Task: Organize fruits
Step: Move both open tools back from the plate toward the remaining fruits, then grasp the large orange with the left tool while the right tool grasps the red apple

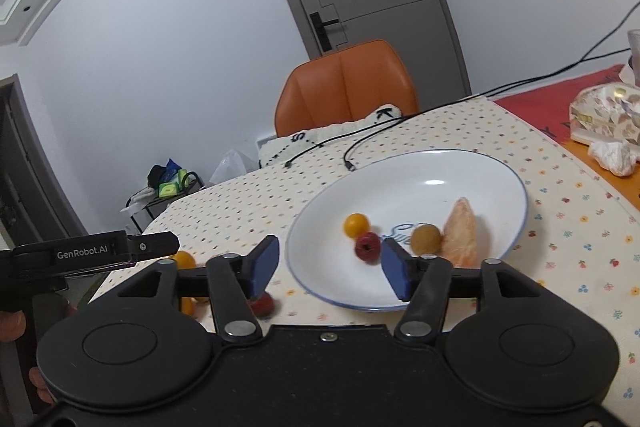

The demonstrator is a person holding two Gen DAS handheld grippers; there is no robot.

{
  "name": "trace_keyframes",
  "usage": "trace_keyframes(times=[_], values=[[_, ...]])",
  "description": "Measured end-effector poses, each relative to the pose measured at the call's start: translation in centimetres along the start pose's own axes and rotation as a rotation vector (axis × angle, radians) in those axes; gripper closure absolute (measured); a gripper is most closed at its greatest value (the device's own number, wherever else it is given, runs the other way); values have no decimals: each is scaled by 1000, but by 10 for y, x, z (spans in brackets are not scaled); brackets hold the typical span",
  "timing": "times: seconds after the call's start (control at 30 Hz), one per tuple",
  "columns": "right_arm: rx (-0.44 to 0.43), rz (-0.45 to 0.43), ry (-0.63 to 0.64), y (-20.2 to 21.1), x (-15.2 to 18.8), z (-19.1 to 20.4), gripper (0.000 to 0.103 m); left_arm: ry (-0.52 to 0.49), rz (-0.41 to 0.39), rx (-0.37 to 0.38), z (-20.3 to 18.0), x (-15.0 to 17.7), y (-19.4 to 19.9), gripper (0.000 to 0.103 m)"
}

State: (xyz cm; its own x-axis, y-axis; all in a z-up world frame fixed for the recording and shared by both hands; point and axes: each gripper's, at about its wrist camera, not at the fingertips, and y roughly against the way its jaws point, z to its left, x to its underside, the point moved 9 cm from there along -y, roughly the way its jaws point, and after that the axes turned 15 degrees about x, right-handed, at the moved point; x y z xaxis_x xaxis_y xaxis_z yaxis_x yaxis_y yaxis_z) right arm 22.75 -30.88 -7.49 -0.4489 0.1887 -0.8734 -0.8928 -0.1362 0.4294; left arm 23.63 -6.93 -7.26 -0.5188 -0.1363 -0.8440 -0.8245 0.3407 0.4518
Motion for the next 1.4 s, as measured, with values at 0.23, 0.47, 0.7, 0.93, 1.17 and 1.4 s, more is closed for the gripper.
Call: trace_keyframes(times=[0.23, 0.47, 0.7, 0.93, 1.17, 1.4], values=[[-15, -1, 33, 4, 0, 20, 24, 23, 2, -22, 16, 7, 10, 22], [-56, 8, 92, 8, 6, 42, 0, 48, 47, -31, 31, 23, 8, 21], [-56, 45, 95, 2, 14, 48, 0, 66, 80, -34, 42, 38, 4, 21], [-74, 86, 97, -3, 23, 53, 0, 57, 67, -14, 40, 40, 1, 21], [-87, 122, 107, -9, 31, 57, 0, 58, 75, 11, 36, 45, -11, 31], [-99, 126, 128, -17, 36, 68, 0, 107, 64, 29, 44, 44, -9, 63]])
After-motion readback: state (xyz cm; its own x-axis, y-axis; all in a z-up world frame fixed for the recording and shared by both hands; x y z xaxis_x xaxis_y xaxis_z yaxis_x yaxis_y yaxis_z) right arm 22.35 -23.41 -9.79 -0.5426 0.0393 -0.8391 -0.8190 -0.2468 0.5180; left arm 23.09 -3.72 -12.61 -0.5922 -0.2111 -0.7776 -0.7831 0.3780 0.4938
